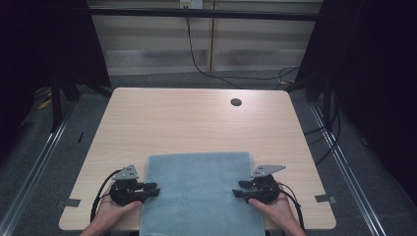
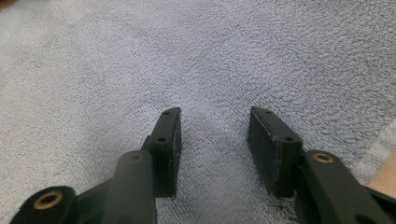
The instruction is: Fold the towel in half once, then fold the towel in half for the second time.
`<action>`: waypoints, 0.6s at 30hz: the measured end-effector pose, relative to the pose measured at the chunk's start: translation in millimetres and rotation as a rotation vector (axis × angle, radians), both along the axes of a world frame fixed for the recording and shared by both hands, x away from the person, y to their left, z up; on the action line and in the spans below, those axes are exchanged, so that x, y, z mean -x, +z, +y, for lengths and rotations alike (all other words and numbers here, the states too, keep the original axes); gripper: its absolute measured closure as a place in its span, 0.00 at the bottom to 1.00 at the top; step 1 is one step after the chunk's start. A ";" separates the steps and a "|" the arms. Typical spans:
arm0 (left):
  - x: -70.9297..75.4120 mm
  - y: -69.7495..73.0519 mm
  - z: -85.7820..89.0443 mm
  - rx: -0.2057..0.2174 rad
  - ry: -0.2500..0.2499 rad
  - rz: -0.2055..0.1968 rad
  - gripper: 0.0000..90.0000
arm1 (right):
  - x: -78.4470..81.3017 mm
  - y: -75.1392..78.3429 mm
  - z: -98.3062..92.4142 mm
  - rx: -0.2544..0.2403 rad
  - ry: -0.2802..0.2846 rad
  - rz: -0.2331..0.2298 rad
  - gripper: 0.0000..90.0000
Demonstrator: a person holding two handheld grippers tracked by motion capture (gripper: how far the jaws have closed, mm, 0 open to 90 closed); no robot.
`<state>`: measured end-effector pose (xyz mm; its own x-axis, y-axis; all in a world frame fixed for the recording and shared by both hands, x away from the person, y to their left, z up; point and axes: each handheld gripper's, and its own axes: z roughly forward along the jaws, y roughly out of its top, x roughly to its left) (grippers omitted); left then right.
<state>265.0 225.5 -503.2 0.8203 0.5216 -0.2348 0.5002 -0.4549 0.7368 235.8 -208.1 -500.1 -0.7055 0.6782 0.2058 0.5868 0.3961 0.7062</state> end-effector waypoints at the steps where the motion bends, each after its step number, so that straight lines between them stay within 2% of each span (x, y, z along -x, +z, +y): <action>1: 2.2 0.2 0.3 0.001 -0.003 0.006 0.76 | 2.7 0.1 0.4 0.002 -0.001 -0.001 0.62; 5: 13.9 0.5 1.6 0.009 -0.014 0.015 0.76 | 15.0 1.1 0.3 0.005 0.008 0.004 0.62; 8: 17.2 1.5 1.1 0.002 -0.018 0.024 0.76 | 22.7 2.6 0.9 0.019 0.020 0.006 0.62; 13: 20.1 1.9 0.8 0.005 -0.027 0.027 0.74 | 29.3 5.3 0.8 0.012 0.032 0.034 0.60; 14: 19.4 2.0 1.2 0.005 -0.031 0.028 0.74 | 28.2 6.5 -0.1 0.010 0.037 0.030 0.59; 18: 17.6 3.7 1.0 0.000 -0.041 0.040 0.73 | 13.4 19.5 -10.0 -0.015 -0.025 -0.036 0.59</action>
